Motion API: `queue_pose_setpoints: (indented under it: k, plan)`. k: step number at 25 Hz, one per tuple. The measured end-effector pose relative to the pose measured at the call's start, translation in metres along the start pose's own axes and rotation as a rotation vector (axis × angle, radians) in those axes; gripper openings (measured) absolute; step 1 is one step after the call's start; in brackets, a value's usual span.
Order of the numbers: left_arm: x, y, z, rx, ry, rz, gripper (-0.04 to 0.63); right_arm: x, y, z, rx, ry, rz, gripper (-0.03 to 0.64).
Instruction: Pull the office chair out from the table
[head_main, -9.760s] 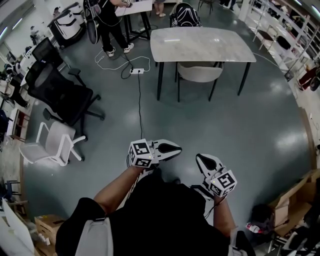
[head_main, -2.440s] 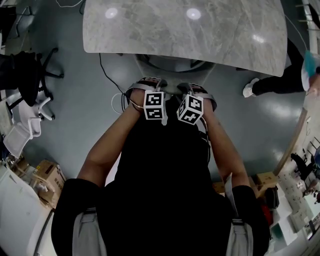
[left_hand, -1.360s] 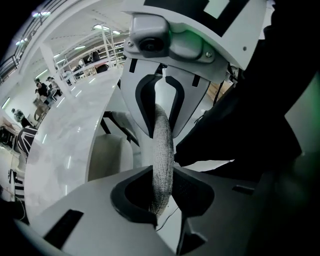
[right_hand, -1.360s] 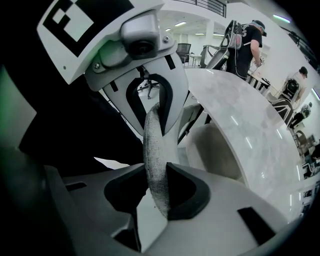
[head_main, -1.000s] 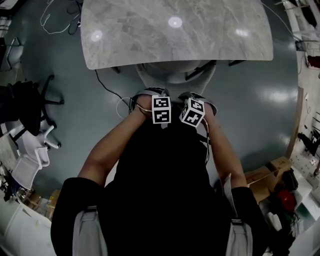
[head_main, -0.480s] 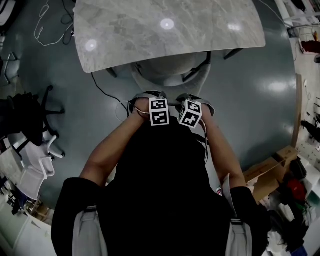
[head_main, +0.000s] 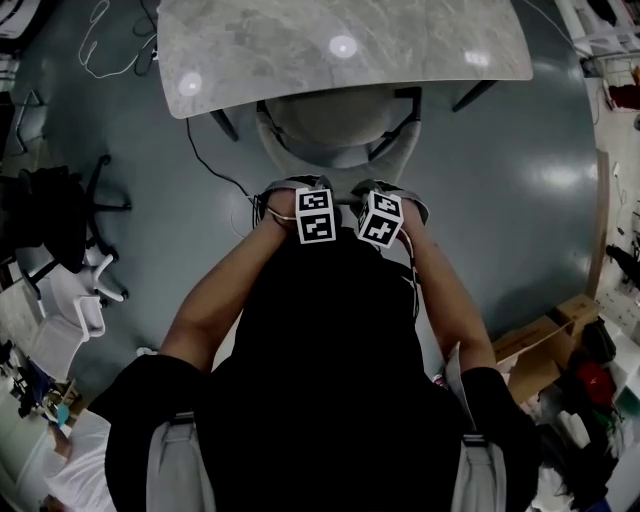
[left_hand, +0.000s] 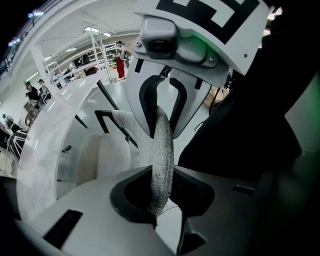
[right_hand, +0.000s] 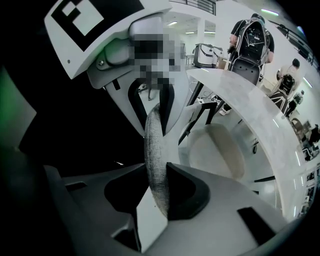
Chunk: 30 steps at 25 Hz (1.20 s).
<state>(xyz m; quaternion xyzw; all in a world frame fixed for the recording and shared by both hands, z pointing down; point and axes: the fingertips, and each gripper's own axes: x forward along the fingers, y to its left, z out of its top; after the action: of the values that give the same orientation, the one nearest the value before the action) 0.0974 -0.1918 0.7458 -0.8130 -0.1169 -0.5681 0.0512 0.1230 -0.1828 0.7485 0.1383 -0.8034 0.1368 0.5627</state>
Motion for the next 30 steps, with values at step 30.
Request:
queue_pose_setpoints:
  k: [30]
  plan:
    - [0.002,-0.144,-0.017,-0.007,0.0,0.003,0.092,0.01,0.146,-0.01,-0.002,-0.002,-0.012,0.104]
